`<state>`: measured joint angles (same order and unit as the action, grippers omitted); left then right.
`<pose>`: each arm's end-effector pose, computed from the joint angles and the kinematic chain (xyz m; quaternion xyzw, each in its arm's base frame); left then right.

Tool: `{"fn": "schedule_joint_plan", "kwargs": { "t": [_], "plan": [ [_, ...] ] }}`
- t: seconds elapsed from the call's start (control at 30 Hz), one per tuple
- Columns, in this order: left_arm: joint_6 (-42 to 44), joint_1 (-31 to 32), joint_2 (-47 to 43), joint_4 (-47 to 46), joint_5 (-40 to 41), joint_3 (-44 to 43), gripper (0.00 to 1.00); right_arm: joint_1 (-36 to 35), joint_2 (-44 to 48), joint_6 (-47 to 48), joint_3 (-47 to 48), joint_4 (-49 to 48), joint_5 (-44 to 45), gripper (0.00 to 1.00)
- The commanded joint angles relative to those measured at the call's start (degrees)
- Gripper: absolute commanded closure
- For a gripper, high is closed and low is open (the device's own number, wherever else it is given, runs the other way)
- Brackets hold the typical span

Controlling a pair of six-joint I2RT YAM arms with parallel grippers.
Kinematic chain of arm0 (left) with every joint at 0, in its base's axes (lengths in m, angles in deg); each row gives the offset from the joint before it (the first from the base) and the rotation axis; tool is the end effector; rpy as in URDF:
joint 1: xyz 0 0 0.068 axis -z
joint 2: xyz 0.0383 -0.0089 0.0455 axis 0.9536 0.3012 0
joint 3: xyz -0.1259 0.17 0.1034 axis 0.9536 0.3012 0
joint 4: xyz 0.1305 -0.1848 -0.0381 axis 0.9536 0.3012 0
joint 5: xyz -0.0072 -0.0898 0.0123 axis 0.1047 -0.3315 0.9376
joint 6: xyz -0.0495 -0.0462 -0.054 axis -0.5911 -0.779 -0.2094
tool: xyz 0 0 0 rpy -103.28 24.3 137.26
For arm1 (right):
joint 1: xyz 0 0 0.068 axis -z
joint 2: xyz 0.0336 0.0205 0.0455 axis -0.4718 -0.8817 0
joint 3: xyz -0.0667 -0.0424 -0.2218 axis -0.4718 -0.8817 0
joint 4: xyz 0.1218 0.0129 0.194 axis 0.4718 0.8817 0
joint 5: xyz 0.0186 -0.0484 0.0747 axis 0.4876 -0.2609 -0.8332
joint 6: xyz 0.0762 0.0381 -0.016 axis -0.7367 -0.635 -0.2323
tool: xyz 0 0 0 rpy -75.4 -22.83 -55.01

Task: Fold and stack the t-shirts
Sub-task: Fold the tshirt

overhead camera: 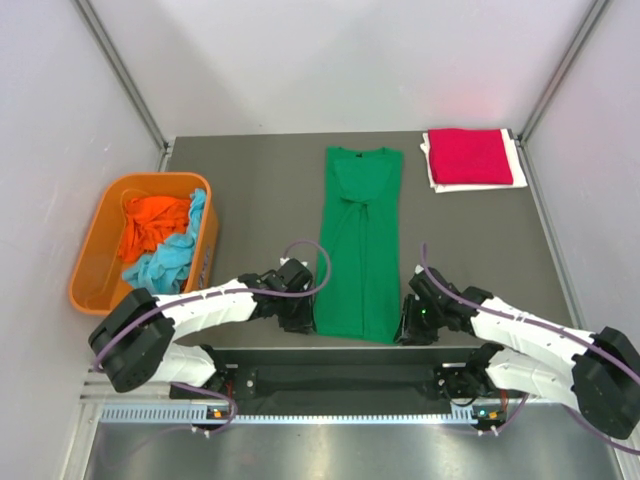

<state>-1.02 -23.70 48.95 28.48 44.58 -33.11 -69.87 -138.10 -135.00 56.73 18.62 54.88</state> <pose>0.1416 -0.1787 0.1015 0.0086 0.9731 -0.2122 0.0889 0.1159 0.1217 0.0966 0.0738 0.9723 0.2088 0.0742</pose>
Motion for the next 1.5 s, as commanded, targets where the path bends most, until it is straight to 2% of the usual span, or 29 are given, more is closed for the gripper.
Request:
{"fn": "schedule_joint_plan", "kwargs": {
  "t": [0.0, 0.1, 0.13, 0.17, 0.43, 0.57, 0.73, 0.83, 0.97, 1.27, 1.47],
  "plan": [
    [-0.4, -0.2, 0.2, -3.0, -1.4, 0.7, 0.71, 0.6, 0.7, -0.9, -0.7, -1.7, 0.1, 0.7],
    [-0.8, -0.3, 0.0, -3.4, -2.1, 0.8, 0.89, 0.6, 0.5, -1.1, -1.0, -1.4, 0.3, 0.82],
    [-1.1, -0.2, -0.4, -3.4, -2.7, 0.8, 1.0, 0.6, 0.5, -1.0, -1.0, -1.0, 0.3, 0.95],
    [-1.8, -0.1, -0.8, -3.5, -2.9, 0.9, 1.0, 0.6, 0.4, -1.1, -0.8, -0.5, 0.4, 1.0],
    [-8.8, 1.2, -6.5, -4.5, -5.9, 2.6, 1.0, 0.6, 6.5, -1.9, 0.5, 8.9, 3.8, 1.0],
    [-10.2, 2.0, -6.4, -6.3, -6.9, 3.4, 1.0, 0.6, 8.4, -1.6, 1.0, 9.1, 3.8, 1.0],
    [-10.3, 2.0, -3.4, -7.9, -8.4, 2.6, 1.0, 0.5, 6.5, 0.2, 3.3, 9.0, 4.5, 1.0],
    [-8.5, 1.9, -2.6, -5.5, -6.2, -0.1, 1.0, 0.6, 4.5, 1.7, 6.3, 10.2, 6.8, 1.0],
    [-7.0, -2.6, 0.3, -4.9, -8.4, -3.5, 1.0, 0.9, 0.5, 4.6, 11.5, 9.6, 8.5, 1.0],
    [3.1, -13.6, 15.5, 1.2, -11.2, -19.9, 1.0, 7.8, -17.6, 16.8, 25.3, 7.7, 8.4, 1.0],
    [9.1, -19.4, 26.0, 8.2, -9.4, -37.4, 1.0, 14.1, -27.5, 23.5, 36.9, 10.0, 8.7, 1.0]
  ]
}}
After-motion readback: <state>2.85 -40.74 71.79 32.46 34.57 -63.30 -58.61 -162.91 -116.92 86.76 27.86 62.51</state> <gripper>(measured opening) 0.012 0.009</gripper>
